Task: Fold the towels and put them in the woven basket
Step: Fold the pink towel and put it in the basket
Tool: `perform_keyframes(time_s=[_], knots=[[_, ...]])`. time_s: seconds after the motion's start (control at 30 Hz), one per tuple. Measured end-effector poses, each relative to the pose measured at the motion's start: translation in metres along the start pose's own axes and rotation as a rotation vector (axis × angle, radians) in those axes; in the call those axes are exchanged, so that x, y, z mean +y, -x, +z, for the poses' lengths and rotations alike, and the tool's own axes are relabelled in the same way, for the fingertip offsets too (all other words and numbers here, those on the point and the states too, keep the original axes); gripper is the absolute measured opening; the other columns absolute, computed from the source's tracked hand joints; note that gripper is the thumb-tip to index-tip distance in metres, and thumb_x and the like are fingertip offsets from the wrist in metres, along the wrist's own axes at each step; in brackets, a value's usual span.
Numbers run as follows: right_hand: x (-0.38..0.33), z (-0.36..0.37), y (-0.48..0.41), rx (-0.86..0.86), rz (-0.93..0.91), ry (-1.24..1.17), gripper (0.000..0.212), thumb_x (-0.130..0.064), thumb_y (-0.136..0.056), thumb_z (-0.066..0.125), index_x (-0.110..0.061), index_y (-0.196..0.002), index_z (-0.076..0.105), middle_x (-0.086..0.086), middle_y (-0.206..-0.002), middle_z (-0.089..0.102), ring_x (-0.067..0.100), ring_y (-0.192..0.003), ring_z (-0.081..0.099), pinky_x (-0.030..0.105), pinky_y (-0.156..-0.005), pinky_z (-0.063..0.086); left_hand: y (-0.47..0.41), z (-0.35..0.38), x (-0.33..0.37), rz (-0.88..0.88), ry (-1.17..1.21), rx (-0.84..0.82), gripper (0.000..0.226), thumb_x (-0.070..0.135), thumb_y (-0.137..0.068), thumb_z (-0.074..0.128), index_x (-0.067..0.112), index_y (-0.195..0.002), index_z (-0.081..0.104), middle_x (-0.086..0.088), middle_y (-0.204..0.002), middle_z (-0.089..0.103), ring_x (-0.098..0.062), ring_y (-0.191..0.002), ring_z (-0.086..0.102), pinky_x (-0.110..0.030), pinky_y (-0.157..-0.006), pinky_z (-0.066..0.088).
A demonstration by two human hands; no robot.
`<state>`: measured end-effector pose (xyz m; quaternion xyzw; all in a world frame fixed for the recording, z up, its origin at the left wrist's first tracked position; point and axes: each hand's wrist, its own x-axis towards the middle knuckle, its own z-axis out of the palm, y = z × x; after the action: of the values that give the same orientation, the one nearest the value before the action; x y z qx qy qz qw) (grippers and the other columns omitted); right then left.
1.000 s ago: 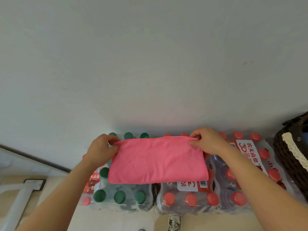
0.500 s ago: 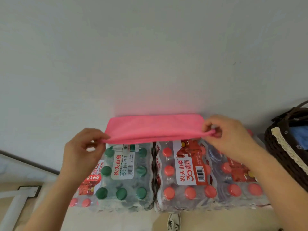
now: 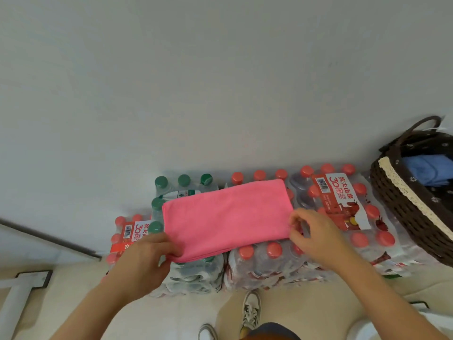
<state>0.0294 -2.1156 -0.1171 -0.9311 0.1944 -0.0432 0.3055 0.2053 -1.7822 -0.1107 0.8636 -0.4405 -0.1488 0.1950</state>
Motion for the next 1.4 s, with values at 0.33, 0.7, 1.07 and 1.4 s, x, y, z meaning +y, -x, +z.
perform_keyframes(time_s=[0.33,0.7,1.07,1.4], knots=[[-0.012,0.000,-0.081,0.052,0.309,0.041,0.038,-0.027,-0.097,0.044,-0.018,-0.133,0.047,0.017,-0.119,0.055,0.034,-0.113,0.051,0.041,-0.093,0.043,-0.060,-0.015,-0.009,-0.413,0.103,0.262,0.025,0.023,-0.093,0.056,0.023,-0.117,0.065,0.006,-0.105,0.061,-0.004,-0.075,0.054,-0.018,-0.068,0.038],[-0.004,-0.008,-0.111,-0.135,0.221,0.094,0.012,-0.017,-0.082,0.065,-0.022,-0.084,0.054,0.002,-0.092,0.059,0.024,-0.090,0.055,0.034,-0.078,0.045,-0.073,-0.020,-0.017,-0.541,0.148,0.128,0.016,0.020,-0.077,0.073,0.025,-0.074,0.058,0.007,-0.071,0.064,-0.011,-0.064,0.060,-0.025,-0.056,0.044],[-0.033,0.007,-0.108,0.161,0.102,0.253,0.042,-0.007,-0.077,0.061,-0.012,-0.119,0.054,0.015,-0.108,0.058,0.036,-0.101,0.053,0.041,-0.083,0.044,-0.070,-0.020,-0.015,-0.535,0.510,0.245,0.026,0.014,-0.084,0.070,0.032,-0.095,0.055,-0.003,-0.085,0.067,-0.024,-0.069,0.065,-0.029,-0.054,0.052],[-0.177,0.115,-0.018,-0.106,-0.309,0.253,0.059,-0.058,-0.075,0.047,-0.029,-0.126,0.042,0.003,-0.101,0.054,0.025,-0.086,0.056,0.041,-0.074,0.047,-0.062,-0.027,-0.012,-0.472,0.809,0.106,0.020,-0.004,-0.087,0.057,0.013,-0.084,0.068,-0.001,-0.073,0.058,-0.016,-0.058,0.043,-0.020,-0.049,0.039]])
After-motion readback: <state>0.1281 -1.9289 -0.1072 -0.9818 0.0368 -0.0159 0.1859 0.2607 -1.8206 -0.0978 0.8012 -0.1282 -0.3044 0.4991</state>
